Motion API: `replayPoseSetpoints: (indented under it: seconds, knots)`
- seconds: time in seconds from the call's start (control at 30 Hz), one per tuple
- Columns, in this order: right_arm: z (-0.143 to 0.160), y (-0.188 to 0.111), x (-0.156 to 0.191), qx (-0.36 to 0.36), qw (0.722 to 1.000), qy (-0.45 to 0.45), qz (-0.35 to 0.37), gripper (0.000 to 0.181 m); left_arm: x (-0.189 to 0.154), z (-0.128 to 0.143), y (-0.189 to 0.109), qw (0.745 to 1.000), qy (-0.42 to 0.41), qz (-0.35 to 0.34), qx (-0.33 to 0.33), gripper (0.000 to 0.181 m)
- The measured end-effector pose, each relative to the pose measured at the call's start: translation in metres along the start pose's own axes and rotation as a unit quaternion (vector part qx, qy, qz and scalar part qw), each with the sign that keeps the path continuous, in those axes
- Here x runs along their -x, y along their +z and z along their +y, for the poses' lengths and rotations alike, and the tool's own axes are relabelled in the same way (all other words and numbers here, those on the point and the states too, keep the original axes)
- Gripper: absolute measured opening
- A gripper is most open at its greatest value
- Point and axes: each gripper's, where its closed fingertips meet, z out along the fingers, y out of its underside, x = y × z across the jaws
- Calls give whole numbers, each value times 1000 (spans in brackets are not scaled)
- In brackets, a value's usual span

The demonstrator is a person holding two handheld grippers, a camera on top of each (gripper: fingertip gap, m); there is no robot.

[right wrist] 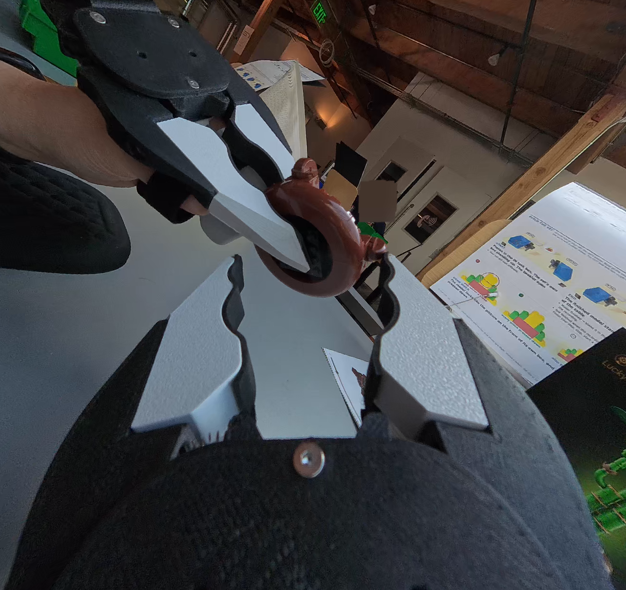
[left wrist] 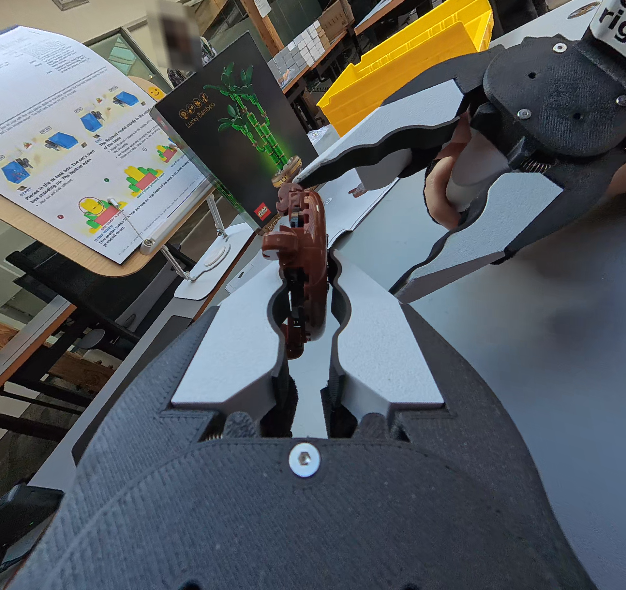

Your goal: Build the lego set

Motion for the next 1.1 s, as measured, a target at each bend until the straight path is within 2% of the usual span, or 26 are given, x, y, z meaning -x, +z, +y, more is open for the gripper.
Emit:
replayPoseSetpoints:
  seconds: [0.13,0.2,0.3,0.37,0.43,0.53,0.7,0.77,0.93,1.1]
  knots:
    - [3,3,0,9,1000,3,6,82,0,1,1,1000,3,-1,4,16]
    - [1,1,-3,-4,1000,19,10,77,1,1,1,1000,17,-4,5,17]
    - [-3,-2,-5,-30,998,56,-9,68,4,1,1,997,68,-32,9,17]
    - [-8,-7,-3,-53,992,109,-47,59,9,1,-1,992,115,-58,11,17]
    - [-8,-10,-10,-62,981,176,-56,59,13,4,-2,981,175,-85,26,17]
    - [-9,-15,-24,-84,952,283,-75,36,13,12,0,957,265,-108,52,17]
    - [13,-11,-38,-62,896,430,-91,31,6,10,2,944,307,-109,46,17]
    - [8,-13,-36,-75,886,442,-118,28,6,9,1,940,319,-112,42,17]
    - [0,-15,-32,-84,906,397,-121,17,1,6,1,934,338,-107,29,17]
    - [-1,-16,-29,-84,905,394,-136,10,0,5,1,929,352,-111,25,17]
